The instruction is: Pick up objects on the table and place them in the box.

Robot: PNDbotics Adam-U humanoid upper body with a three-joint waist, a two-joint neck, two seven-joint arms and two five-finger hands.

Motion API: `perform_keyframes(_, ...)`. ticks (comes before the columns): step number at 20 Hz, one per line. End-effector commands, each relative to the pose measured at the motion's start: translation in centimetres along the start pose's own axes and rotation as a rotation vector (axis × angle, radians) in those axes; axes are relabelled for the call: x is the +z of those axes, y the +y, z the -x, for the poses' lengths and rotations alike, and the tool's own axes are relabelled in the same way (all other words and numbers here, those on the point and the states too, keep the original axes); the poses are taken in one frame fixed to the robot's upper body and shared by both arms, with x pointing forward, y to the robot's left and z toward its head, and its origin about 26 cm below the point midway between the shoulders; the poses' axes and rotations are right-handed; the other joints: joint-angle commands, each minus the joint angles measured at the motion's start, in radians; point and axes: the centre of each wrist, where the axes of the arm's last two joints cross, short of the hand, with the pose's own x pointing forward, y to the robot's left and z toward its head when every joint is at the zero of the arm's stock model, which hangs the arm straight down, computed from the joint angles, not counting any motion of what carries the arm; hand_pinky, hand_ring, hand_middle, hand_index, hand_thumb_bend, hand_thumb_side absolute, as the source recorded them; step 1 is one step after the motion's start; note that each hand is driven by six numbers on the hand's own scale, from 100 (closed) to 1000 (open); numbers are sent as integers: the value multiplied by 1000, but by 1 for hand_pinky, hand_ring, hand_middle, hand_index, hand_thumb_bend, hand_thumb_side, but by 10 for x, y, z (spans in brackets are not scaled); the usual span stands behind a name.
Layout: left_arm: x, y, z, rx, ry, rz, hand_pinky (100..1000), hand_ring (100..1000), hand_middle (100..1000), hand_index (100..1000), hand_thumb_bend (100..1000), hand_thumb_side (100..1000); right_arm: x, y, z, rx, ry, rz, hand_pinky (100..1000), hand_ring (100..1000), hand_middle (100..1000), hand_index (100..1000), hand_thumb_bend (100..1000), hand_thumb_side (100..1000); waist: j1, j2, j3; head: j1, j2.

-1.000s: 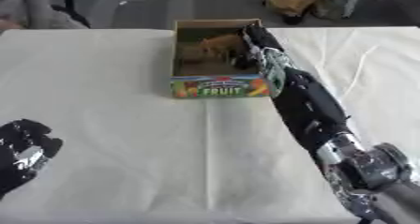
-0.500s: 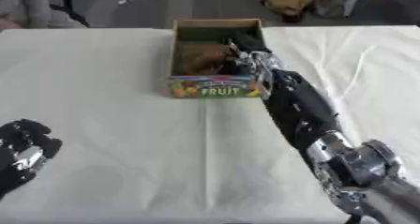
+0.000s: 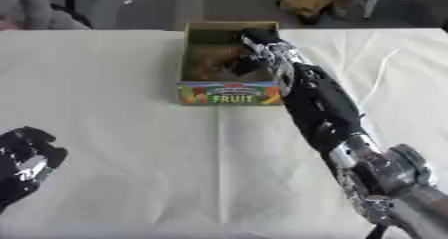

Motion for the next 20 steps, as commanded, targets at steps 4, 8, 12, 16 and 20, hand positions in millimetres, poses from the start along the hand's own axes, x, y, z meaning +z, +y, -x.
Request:
perform_keyframes(4, -2, 3, -5, -8, -18, 6, 553, 511, 539, 579, 633, 378, 0, -10, 16, -54, 35, -142, 803, 833, 879, 925, 128, 566, 2, -19, 1, 2, 6)
perform_keyframes(8, -2, 3, -4, -8, -16, 7, 553, 511, 539, 579, 634, 379, -1, 7, 20, -46, 44, -253, 811, 841, 884, 931, 164, 590, 1, -19, 2, 3, 6)
perform_keyframes(12, -1, 3, -4, -8, -13, 8, 553, 511, 539, 579, 634, 381, -2, 14, 19, 8, 20, -326, 861, 888, 932, 969, 386, 626, -1, -19, 3, 3, 6)
perform_keyframes(16, -1, 2, -4, -9, -11, 11, 554, 512, 540, 579, 635, 383, -3, 4, 14, 52, -19, -341, 871, 899, 943, 978, 399, 614, -4, -20, 3, 4, 6)
perform_keyframes(20, -1, 3, -3, -11, -8, 9, 554, 512, 540, 579, 634, 384, -2, -7, 13, 53, -40, -331, 871, 897, 940, 978, 397, 625, -6, -21, 2, 6, 6)
